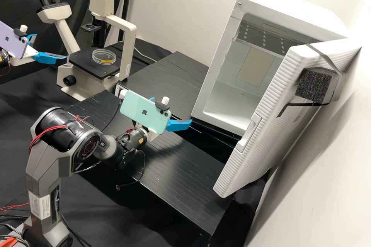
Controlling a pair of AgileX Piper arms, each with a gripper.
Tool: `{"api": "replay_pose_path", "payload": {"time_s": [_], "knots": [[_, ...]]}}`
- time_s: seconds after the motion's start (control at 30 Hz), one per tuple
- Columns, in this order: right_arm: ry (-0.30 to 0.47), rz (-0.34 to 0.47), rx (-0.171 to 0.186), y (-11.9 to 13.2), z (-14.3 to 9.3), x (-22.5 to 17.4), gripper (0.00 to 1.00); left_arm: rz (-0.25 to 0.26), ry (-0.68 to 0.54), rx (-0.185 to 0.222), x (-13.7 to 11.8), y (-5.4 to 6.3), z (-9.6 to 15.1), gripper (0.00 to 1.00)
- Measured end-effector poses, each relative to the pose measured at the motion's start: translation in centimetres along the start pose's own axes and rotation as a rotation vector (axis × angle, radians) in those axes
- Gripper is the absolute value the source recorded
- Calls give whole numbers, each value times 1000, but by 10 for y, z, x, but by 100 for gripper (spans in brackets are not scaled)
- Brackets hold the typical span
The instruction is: Move the petri dish to the bench.
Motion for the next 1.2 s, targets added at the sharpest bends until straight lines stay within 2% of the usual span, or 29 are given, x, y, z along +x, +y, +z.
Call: {"api": "replay_pose_path", "payload": {"time_s": [0.3, 0.5, 0.6, 0.73, 0.9, 1.1, 1.2], "knots": [[1, 1, 0, 0, 0, 0, 100, 0, 0, 0, 0, 0, 0, 100], [22, 4, -1, -7, 2, -31, 100, 0, 0, 0, 0, 0, 0, 100], [86, 5, 3, -12, -8, -50, 100, 0, 0, 0, 0, 0, 0, 100], [213, -23, 19, -25, -34, -72, 100, 0, 0, 0, 0, 0, 0, 100], [347, -81, 3, -45, -67, -85, 100, 0, 0, 0, 0, 0, 0, 100], [440, -99, 16, -58, -103, -81, 100, 0, 0, 0, 0, 0, 0, 100], [475, -103, 37, -64, -120, -74, 100, 0, 0, 0, 0, 0, 0, 100]]}}
